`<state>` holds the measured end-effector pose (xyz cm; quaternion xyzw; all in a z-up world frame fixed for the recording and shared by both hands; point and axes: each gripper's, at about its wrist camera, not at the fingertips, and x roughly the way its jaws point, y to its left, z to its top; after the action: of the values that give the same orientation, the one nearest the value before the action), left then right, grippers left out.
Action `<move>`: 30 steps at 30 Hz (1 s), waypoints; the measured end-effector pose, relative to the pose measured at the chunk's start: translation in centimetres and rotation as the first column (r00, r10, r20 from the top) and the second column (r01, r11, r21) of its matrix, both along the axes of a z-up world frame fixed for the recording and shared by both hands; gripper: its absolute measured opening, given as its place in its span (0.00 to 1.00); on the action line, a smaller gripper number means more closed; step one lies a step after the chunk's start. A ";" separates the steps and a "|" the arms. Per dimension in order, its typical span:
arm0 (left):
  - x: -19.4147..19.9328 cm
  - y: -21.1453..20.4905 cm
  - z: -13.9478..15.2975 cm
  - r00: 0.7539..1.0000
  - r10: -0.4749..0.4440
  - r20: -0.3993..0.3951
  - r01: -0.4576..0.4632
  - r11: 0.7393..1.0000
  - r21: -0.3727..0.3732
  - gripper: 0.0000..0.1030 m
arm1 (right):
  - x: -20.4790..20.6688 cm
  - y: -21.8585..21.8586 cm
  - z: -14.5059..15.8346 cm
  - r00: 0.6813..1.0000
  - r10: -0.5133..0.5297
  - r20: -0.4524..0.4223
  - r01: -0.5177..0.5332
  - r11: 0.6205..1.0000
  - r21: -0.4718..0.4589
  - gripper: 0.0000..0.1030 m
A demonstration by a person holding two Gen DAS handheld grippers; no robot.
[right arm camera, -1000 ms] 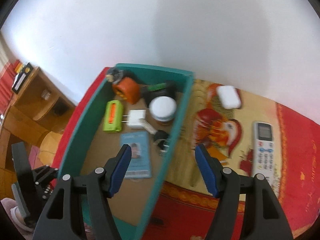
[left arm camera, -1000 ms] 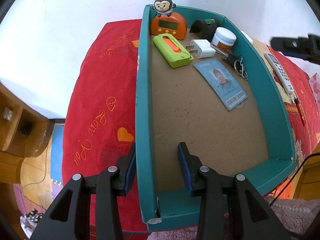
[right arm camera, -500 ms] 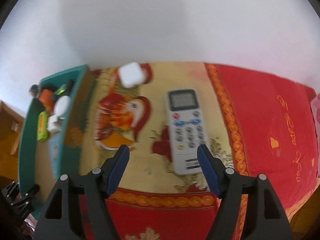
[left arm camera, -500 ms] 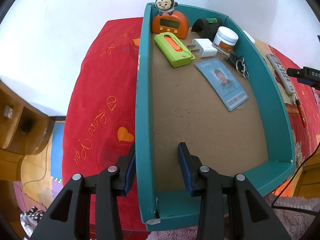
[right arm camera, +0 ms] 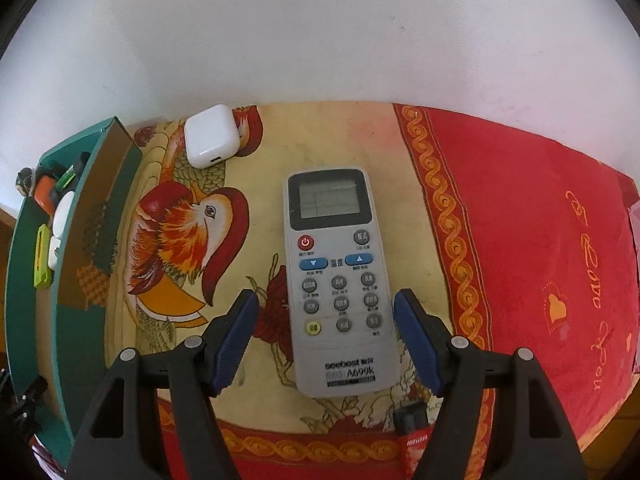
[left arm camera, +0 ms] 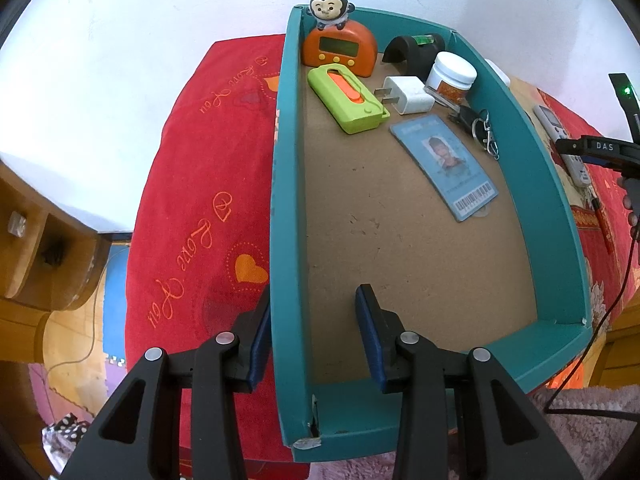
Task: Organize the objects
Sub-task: 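Move the right gripper out of the box to the white remote, then close the right gripper on the white air-conditioner remote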
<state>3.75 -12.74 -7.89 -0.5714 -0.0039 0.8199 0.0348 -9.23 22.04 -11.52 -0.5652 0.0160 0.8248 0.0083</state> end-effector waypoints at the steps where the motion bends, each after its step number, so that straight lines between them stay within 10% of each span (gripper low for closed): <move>1: 0.0 -0.1 0.0 1.000 0.001 -0.001 -0.001 1.000 -0.002 0.39 | -0.1 0.1 -0.1 1.000 0.004 0.000 -0.004 1.000 -0.001 0.69; 17: 0.3 -0.2 0.1 0.999 0.049 -0.011 -0.049 0.999 -0.005 0.41 | 0.2 0.3 -1.4 0.999 0.046 -0.020 -0.046 0.999 -0.019 0.71; 30: 0.4 -0.3 0.1 0.999 0.040 -0.023 -0.041 0.999 -0.007 0.41 | 0.3 0.6 -1.4 0.999 0.041 -0.016 -0.041 0.999 -0.013 0.53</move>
<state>4.16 -13.01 -7.74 -0.5620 -0.0121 0.8269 0.0161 -8.89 22.66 -12.92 -0.5588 0.0101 0.8292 -0.0125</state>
